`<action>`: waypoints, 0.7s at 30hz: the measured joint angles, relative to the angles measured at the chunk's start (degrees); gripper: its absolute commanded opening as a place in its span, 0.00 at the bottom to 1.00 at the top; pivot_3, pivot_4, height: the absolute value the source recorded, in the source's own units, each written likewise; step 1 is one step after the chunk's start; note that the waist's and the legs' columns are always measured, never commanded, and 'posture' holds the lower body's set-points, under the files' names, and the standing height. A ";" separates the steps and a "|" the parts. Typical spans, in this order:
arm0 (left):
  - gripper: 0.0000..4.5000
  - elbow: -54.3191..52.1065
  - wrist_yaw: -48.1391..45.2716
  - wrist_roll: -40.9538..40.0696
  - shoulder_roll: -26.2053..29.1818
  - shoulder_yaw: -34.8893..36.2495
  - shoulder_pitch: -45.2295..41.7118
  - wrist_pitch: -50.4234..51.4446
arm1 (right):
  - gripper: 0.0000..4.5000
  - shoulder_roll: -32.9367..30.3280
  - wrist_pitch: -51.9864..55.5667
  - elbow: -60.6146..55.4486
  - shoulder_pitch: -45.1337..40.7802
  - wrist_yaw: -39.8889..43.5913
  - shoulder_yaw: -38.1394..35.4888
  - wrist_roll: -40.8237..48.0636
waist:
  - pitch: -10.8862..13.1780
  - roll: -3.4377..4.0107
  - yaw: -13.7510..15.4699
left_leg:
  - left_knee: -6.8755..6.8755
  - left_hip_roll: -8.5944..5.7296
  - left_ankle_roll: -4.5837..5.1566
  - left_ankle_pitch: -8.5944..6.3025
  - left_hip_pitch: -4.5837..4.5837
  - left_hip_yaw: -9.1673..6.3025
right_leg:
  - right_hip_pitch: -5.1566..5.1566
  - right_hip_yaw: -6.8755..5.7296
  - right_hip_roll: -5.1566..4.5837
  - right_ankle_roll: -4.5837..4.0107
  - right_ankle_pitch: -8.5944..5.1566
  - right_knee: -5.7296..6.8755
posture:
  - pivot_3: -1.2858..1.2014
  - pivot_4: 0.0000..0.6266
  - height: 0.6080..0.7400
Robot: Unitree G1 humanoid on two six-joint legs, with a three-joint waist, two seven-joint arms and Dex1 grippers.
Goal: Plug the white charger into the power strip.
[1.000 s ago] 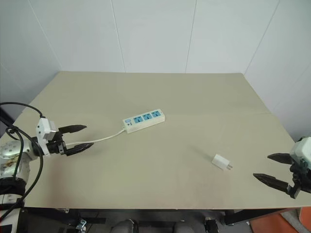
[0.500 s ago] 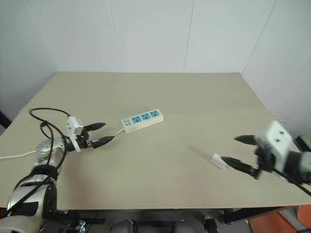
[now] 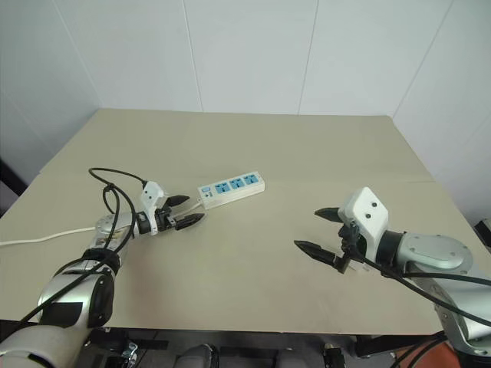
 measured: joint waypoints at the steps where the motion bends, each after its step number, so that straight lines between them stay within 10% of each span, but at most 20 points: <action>1: 0.85 0.13 0.78 0.92 -0.14 -0.60 0.00 0.02 | 1.00 0.15 0.01 -0.07 0.00 -0.34 0.01 0.00 | 0.00 0.00 -0.04 | 0.00 0.00 0.00 0.00 0.01 0.00 | 0.00 0.00 0.00 0.00 0.00 0.00 | 0.52 0.24 1.00; 13: 0.02 0.65 4.17 2.78 -2.12 -0.13 -0.99 2.09 | 1.00 2.20 0.21 -1.30 -0.05 -4.49 2.27 -0.01 | 0.00 0.00 -0.05 | 0.01 0.00 -0.01 0.01 0.18 -0.01 | 0.13 0.01 0.00 0.00 0.00 0.05 | 0.52 0.24 1.00; 21: 0.01 0.46 -0.36 2.77 -1.53 0.09 -1.00 1.86 | 1.00 2.43 0.21 -1.49 0.02 -5.77 3.94 -0.18 | 0.00 0.00 -0.04 | 0.00 0.00 -0.01 0.01 0.13 -0.01 | 0.11 0.01 0.01 -0.01 0.01 0.01 | 0.52 0.24 1.00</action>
